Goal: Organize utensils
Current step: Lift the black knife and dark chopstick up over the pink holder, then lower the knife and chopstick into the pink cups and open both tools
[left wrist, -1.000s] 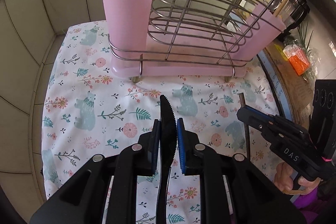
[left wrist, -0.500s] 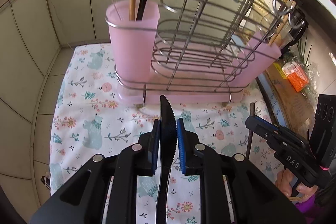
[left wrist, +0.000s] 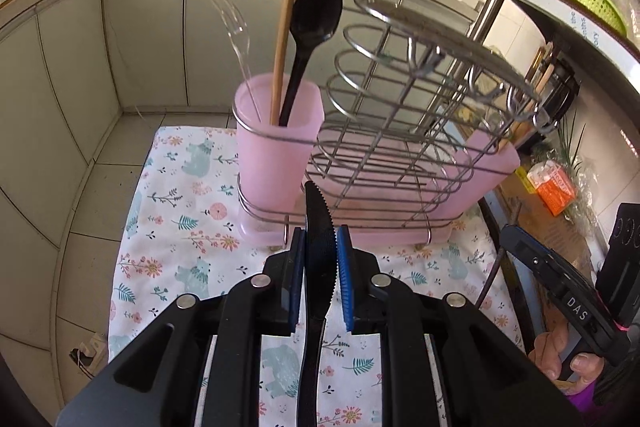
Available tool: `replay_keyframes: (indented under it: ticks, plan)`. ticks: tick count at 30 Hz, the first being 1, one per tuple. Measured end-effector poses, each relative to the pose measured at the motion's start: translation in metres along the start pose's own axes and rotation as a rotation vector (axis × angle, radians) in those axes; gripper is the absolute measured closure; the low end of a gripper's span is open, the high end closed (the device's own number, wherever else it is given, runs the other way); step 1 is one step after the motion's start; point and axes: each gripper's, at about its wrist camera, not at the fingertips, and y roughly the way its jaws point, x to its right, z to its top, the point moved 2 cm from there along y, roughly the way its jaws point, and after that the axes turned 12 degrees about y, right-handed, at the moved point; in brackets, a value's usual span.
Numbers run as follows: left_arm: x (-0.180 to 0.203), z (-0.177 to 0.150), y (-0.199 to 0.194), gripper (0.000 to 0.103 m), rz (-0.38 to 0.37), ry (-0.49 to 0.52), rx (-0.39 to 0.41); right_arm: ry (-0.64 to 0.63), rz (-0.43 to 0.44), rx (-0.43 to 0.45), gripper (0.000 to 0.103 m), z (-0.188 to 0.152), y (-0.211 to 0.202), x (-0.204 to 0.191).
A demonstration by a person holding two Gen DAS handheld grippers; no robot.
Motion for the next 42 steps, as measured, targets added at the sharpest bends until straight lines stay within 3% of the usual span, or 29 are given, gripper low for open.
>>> replay_keyframes:
  ticks: [11, 23, 31, 36, 42]
  plan:
    - [-0.011, 0.018, -0.031, 0.088, -0.020, -0.033, 0.154, -0.006, -0.003, 0.127, 0.097, 0.026, -0.028, -0.009]
    - [-0.020, 0.040, -0.068, 0.088, -0.028, -0.035, 0.317, -0.005, -0.001, 0.266, 0.097, 0.076, -0.064, -0.018]
    - [-0.026, 0.065, -0.090, 0.088, -0.047, -0.046, 0.466, -0.053, 0.011, 0.439, 0.097, 0.112, -0.081, -0.036]
    - [-0.025, 0.082, -0.095, 0.088, -0.049, -0.047, 0.549, -0.121, -0.036, 0.550, 0.097, 0.126, -0.078, -0.048]
    - [-0.028, 0.102, -0.093, 0.088, -0.055, -0.067, 0.622, -0.149, -0.078, 0.576, 0.097, 0.132, -0.053, -0.045]
